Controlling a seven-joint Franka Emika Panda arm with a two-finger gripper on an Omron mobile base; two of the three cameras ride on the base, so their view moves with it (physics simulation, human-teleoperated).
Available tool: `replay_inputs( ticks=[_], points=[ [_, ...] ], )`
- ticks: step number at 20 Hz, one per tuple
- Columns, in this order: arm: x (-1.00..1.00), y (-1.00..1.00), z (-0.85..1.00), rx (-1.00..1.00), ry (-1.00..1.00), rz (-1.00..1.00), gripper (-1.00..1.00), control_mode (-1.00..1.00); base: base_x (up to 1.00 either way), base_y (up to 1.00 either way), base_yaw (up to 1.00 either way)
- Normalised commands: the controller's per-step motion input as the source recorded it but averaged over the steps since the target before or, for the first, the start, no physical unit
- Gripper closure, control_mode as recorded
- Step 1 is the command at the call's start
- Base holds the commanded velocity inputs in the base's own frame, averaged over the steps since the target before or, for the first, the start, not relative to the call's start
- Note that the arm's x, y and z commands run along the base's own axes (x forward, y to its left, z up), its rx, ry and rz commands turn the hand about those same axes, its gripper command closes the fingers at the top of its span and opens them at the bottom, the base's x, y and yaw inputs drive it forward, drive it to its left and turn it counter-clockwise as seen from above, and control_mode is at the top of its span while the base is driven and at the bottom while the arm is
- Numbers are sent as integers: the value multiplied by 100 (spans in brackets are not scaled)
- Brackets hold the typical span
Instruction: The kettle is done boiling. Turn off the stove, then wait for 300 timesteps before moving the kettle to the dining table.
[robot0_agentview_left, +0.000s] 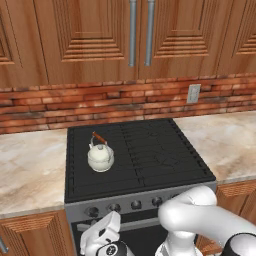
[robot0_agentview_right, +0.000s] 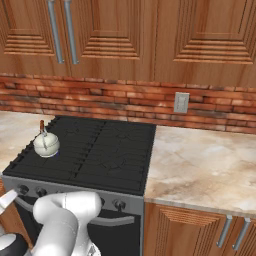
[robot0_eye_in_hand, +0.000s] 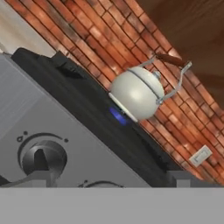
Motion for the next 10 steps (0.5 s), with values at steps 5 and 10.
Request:
replay_inputs(
  ticks=[5, 10],
  points=[
    [24, 7, -36, 0, -16, 6, -100, -100, 0, 0, 0],
    [6, 16, -10, 0, -3, 2, -100, -100, 0, 0, 0]
  ],
)
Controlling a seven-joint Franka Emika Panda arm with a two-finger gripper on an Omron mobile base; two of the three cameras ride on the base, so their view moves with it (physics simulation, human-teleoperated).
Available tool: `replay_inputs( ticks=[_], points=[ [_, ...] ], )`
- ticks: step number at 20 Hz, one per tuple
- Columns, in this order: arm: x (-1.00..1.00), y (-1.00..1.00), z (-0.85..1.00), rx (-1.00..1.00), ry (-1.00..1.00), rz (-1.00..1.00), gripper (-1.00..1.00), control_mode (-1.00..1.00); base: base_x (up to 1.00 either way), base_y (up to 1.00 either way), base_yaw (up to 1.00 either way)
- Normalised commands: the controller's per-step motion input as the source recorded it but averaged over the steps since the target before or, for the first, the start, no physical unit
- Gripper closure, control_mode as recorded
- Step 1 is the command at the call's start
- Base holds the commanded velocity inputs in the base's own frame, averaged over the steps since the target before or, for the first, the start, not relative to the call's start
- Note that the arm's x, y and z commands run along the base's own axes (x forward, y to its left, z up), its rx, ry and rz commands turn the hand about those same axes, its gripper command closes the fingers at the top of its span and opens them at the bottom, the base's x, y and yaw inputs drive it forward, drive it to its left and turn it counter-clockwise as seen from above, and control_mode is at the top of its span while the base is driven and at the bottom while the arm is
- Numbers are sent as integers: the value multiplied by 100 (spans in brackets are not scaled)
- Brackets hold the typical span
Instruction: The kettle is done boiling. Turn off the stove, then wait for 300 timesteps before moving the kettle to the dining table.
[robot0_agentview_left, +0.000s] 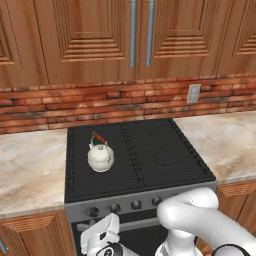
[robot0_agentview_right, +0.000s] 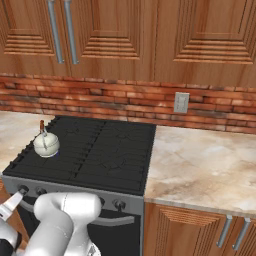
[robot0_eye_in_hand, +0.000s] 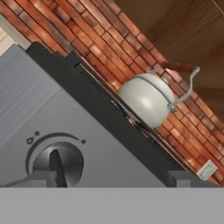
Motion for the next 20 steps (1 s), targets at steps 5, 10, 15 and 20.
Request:
replay_inputs(
  ticks=[5, 10, 15, 20],
  points=[
    [18, 19, -12, 0, -4, 0, -100, -100, 0, 0, 0],
    [6, 4, -2, 0, -1, 0, -100, -100, 0, 0, 0],
    [10, 0, -8, 0, -1, 0, -100, -100, 0, 0, 0],
    [18, 0, -9, 0, -1, 0, -100, -100, 0, 0, 0]
  ],
)
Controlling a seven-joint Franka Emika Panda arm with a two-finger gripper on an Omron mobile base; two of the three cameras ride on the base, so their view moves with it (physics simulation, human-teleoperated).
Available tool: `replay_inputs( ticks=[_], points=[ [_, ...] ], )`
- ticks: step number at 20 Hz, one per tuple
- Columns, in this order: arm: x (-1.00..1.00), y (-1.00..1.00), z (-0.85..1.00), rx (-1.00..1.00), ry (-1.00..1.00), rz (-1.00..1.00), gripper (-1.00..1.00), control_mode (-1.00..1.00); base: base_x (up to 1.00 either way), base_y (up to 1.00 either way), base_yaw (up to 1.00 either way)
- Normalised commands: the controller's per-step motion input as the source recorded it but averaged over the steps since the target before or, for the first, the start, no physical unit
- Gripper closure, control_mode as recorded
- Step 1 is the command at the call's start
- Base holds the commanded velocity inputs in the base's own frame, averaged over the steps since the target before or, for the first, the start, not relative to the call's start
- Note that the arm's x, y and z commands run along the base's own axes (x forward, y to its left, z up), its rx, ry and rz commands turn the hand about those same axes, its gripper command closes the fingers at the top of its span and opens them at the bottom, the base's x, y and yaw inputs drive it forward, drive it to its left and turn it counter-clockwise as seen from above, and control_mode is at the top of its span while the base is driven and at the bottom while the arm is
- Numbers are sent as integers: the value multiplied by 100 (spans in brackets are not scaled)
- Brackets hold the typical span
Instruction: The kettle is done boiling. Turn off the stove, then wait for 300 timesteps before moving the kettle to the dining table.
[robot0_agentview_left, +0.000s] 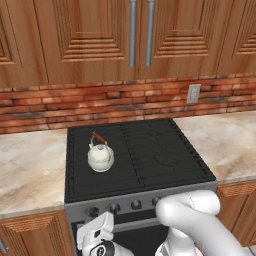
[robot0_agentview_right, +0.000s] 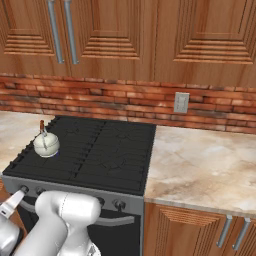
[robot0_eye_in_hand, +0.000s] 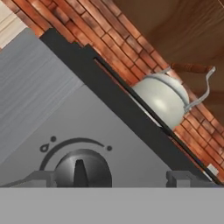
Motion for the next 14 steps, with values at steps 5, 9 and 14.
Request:
replay_inputs(
  ticks=[5, 9, 14],
  points=[
    [15, 0, -16, 0, -3, 0, -100, -100, 0, 0, 0],
    [10, 0, -18, 0, -5, 0, -100, -100, 0, 0, 0],
    [6, 0, -7, 0, -7, 0, -100, -100, 0, 0, 0]
  ],
)
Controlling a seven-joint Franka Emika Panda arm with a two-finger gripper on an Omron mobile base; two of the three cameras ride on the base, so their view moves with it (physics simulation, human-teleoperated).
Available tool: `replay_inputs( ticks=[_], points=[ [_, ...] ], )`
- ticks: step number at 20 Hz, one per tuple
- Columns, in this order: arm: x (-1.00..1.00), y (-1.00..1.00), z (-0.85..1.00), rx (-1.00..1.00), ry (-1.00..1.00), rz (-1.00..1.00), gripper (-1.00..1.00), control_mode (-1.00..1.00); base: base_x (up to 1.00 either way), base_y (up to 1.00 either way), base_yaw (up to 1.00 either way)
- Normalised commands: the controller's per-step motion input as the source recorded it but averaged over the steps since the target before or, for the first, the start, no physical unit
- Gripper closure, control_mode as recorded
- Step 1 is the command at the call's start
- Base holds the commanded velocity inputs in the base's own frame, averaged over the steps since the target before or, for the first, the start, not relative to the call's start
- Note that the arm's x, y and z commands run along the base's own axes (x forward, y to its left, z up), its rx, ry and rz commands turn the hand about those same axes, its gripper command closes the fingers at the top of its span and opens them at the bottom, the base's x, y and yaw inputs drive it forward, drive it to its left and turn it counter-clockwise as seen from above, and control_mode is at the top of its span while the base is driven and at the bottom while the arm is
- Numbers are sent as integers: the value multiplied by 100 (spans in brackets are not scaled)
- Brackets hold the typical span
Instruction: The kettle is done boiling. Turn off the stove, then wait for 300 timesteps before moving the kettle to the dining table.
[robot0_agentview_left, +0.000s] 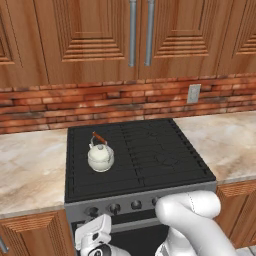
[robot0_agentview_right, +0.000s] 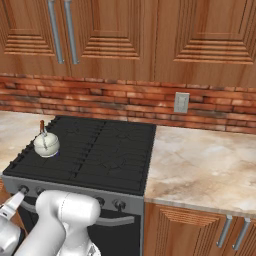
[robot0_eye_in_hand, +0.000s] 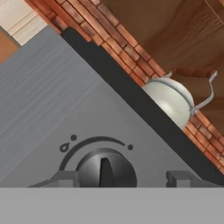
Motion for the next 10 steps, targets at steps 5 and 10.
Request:
replay_inputs(
  ticks=[5, 10],
  points=[
    [1, 0, 0, 0, -7, 0, -100, -100, 0, 0, 0],
    [8, -1, 0, 0, -2, 0, -100, -100, 0, 0, 0]
  ],
)
